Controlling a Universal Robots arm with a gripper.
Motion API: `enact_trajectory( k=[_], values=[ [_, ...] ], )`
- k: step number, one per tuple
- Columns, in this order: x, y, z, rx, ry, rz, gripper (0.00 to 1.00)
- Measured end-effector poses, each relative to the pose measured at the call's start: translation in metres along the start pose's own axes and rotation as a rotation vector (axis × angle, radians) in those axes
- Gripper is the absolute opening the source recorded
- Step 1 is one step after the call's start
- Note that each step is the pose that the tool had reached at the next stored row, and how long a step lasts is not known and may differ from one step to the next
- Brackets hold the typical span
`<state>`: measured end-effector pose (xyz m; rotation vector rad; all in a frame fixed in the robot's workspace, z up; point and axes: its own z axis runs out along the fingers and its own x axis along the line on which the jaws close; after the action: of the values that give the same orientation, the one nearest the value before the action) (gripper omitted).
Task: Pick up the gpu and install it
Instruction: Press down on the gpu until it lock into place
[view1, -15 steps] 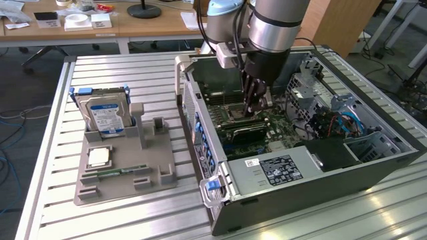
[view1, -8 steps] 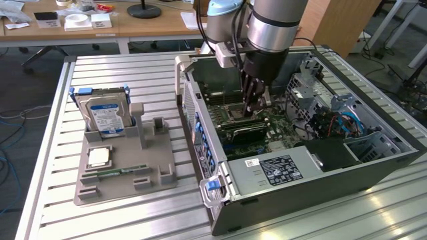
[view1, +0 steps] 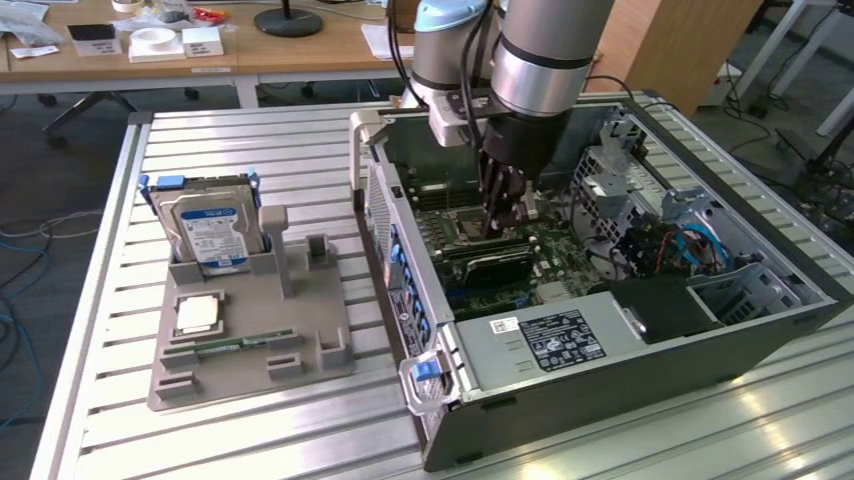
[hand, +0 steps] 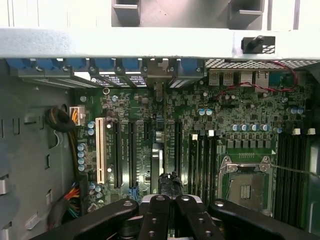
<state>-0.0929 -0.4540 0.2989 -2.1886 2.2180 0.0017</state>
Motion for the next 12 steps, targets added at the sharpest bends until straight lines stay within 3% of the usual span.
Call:
enact_trajectory(
  k=[6,12],
  values=[
    [0.0,-0.0042,0.002,-0.0002,-0.0001,0.0,0.11],
    [0.0,-0.0047,0.0115,-0.0008,0.0,0.0,0.11]
  ],
)
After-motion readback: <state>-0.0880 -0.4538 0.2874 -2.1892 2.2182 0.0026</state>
